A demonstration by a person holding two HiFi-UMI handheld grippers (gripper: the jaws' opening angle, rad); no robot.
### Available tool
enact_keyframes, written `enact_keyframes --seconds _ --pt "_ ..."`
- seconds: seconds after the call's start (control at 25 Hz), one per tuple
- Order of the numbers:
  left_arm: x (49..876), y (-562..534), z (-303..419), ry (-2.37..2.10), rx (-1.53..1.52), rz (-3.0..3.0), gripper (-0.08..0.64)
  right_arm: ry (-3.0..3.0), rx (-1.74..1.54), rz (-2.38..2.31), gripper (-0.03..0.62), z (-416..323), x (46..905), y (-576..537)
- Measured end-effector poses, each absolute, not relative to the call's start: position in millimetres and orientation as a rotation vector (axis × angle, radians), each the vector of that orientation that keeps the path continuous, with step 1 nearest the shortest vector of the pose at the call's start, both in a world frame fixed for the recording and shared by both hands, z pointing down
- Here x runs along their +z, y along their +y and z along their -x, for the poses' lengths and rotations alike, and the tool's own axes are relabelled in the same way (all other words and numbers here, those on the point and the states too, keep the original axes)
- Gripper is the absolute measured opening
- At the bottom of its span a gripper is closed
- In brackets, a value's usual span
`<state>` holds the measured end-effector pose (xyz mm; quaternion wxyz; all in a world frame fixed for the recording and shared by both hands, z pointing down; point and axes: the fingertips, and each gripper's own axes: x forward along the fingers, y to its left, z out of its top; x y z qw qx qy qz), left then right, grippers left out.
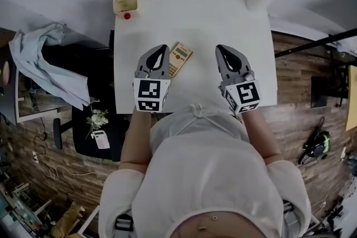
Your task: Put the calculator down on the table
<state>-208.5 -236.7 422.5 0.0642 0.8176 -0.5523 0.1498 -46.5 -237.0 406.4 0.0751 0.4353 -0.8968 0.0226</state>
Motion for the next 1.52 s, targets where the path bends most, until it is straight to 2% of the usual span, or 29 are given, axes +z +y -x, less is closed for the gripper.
enact_keyframes --seconds 0.52,0.76,1.52 --pt "328 -193 227 -1.757 0.135 -2.599 0.018 -2.773 -0.062 -1.254 0.003 45 362 -219" --pt "320 -185 229 -1.724 0.053 -2.587 0.018 -2.794 -0.062 -1.255 0.003 44 354 -218" --pt "327 -197 221 -1.677 0.068 -2.589 0.018 -2.790 -0.042 -1.231 0.002 51 358 -222"
